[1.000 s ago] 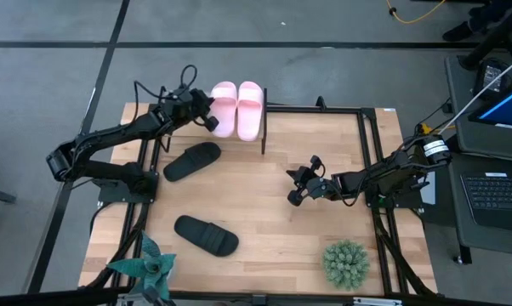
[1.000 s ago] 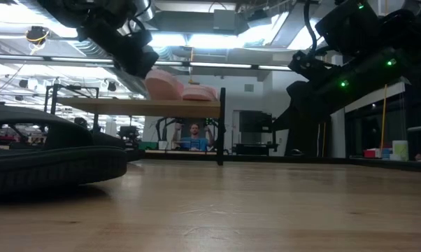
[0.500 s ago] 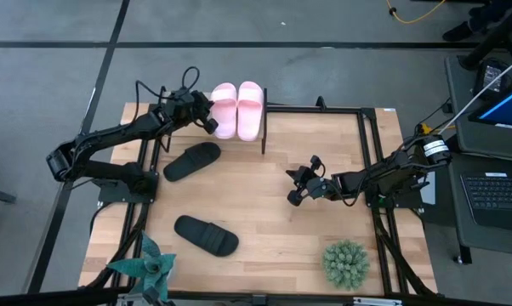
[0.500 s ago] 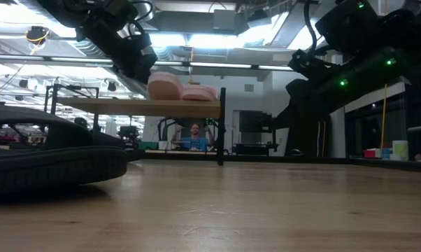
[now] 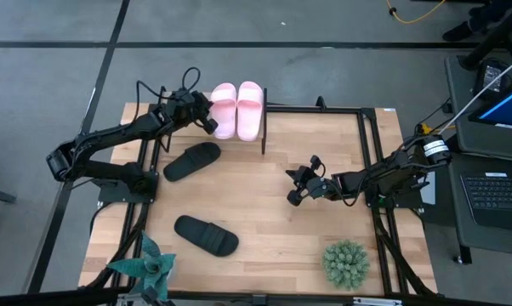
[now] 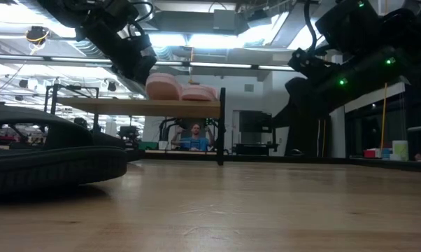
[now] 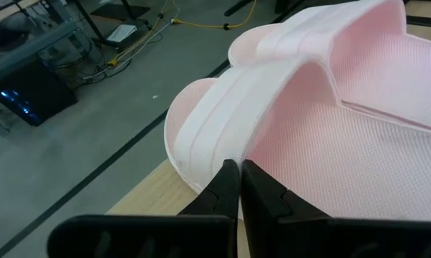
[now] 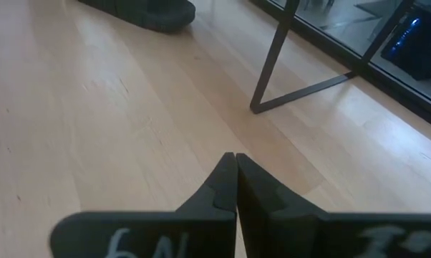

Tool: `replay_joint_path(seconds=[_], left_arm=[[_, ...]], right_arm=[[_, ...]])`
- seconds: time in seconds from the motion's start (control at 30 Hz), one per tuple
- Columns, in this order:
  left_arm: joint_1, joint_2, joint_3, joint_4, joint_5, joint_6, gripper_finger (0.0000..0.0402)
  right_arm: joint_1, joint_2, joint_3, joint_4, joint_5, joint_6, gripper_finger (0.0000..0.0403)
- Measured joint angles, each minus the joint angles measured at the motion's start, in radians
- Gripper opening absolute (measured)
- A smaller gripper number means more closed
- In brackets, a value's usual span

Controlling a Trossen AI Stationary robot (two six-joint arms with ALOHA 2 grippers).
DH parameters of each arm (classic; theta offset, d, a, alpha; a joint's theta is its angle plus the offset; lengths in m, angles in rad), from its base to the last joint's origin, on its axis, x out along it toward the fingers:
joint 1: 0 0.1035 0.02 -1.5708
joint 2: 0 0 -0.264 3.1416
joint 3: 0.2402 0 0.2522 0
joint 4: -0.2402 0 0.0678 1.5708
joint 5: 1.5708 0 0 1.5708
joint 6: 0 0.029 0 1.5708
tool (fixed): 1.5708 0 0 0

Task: Pick and place slides into the shelf
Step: Put the pink slide on the shelf

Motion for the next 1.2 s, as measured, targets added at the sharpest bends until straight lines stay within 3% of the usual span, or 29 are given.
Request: replay_joint_path(seconds=[1.07, 1.2], left_arm=[[0.000, 0.084, 0.002, 0.090, 0.001, -0.006, 0.0001], [0.000, 0.084, 0.001, 0.090, 0.001, -0.015, 0.0023]], right_arm=[[0.000, 0.000, 0.001, 0.025, 0.000, -0.041, 0.0003], [0.000, 0.000, 0.001, 0.025, 0.000, -0.040, 0.0003]])
